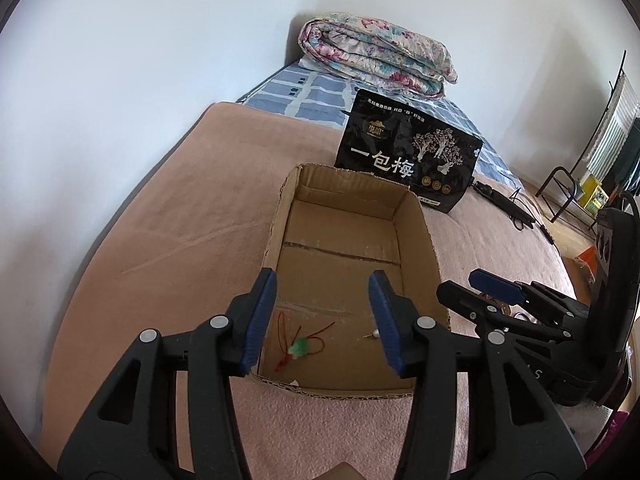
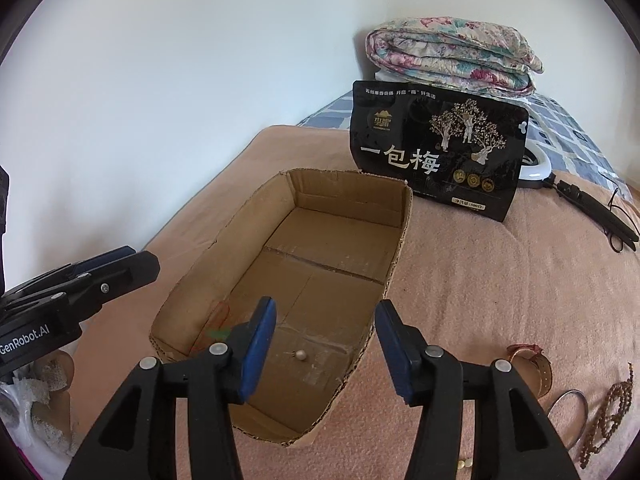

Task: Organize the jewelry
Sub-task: 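Open the left tool to drop the pendant into the box, then move the left tool back toward the white bead bracelet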

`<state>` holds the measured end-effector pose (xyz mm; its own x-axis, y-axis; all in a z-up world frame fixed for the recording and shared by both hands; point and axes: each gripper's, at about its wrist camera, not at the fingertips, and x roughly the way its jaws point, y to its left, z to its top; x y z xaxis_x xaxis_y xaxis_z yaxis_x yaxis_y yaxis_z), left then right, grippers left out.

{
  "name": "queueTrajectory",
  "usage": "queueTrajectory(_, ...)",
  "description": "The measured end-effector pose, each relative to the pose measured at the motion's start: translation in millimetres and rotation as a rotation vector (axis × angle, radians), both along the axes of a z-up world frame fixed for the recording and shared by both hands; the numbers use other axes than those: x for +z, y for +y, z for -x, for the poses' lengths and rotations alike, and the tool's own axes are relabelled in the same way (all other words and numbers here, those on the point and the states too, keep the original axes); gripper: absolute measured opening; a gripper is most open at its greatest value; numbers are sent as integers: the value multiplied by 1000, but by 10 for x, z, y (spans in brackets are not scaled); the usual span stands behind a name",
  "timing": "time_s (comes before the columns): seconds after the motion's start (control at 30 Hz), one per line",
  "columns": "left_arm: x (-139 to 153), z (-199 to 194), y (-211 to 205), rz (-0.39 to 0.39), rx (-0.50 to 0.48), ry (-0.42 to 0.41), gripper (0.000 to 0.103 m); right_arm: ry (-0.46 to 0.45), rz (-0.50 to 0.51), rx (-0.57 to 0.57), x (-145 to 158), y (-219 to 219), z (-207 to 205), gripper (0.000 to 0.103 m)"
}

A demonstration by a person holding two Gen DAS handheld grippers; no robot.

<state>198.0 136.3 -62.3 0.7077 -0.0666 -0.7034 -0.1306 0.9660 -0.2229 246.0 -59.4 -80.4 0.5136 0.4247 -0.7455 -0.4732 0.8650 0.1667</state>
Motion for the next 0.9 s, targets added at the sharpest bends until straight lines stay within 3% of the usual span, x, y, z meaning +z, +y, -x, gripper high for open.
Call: queueTrajectory(0.9, 306, 183, -694, -39, -108, -81, 49, -73, 12, -142, 425, -1080, 285, 54)
